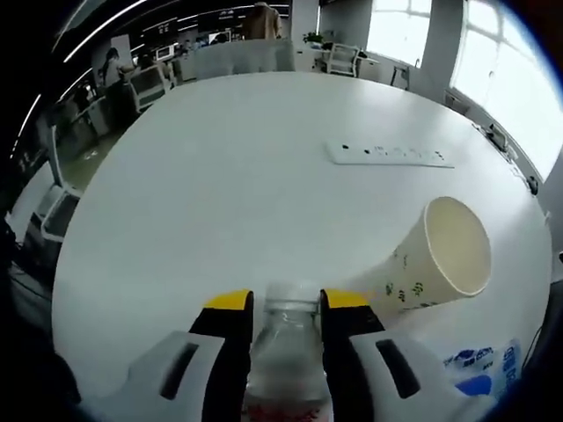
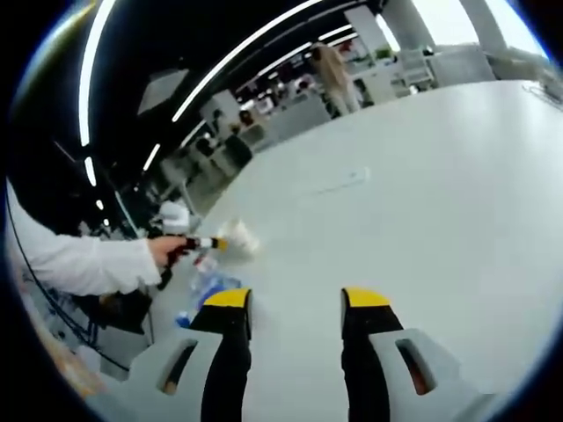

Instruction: Arrange the tabletop items into an orderly group along one side of the table until the central work area is clear of visible clutter.

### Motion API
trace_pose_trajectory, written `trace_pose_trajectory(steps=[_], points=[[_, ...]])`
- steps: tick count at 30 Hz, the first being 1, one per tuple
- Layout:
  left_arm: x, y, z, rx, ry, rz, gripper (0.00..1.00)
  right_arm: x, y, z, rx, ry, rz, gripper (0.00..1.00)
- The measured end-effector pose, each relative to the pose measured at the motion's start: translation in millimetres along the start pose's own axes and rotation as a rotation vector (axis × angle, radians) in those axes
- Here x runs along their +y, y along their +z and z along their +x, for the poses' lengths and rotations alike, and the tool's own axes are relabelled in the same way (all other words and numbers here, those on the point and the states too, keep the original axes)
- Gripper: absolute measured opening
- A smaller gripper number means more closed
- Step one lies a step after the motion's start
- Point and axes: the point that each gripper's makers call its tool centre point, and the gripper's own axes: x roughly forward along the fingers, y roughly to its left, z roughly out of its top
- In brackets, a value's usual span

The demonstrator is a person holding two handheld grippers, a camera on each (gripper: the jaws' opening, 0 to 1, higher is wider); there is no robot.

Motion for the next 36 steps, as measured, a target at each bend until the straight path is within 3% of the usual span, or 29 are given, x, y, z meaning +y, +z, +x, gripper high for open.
trace_pose_trajectory(steps=[5, 7, 8, 9, 10, 18, 25, 28, 36], points=[[2.4, -4.7, 3.8, 0.013, 0.003, -0.048, 0.38, 3.4, 2.2, 0.5, -0.012, 0.01, 0.027, 0.38], [1.4, -2.8, 2.8, 0.007, 0.007, -0.046, 0.34, 3.0, 2.9, -0.7, -0.015, 0.007, 0.022, 0.37], [-0.4, 0.2, 1.7, 0.001, 0.002, -0.033, 0.28, 2.5, 3.1, -1.2, -0.016, 0.005, 0.018, 0.37], [3.0, -1.4, 0.7, 0.021, 0.012, 0.038, 0.25, 1.5, 3.3, -2.1, -0.016, 0.002, 0.017, 0.37], [1.9, -0.8, 0.9, 0.026, 0.013, 0.04, 0.23, 0.3, 3.5, -2.9, -0.018, 0.0, 0.02, 0.37], [3.4, -2.2, -9.8, 0.012, -0.002, 0.0, 0.21, -6.2, 8.1, -9.3, -0.045, -0.022, 0.037, 0.36], [12.0, 10.0, -41.1, -0.059, -0.01, -0.055, 0.21, 0.3, 8.7, -10.2, -0.058, -0.001, 0.037, 0.36], [19.6, 17.1, -62.1, -0.12, 0.002, -0.079, 0.21, 2.9, 9.5, -11.6, -0.064, 0.008, 0.032, 0.36], [31.1, 15.6, -113.5, -0.221, 0.033, -0.144, 0.21, 5.6, 5.4, -20.9, -0.086, 0.026, 0.036, 0.35]])
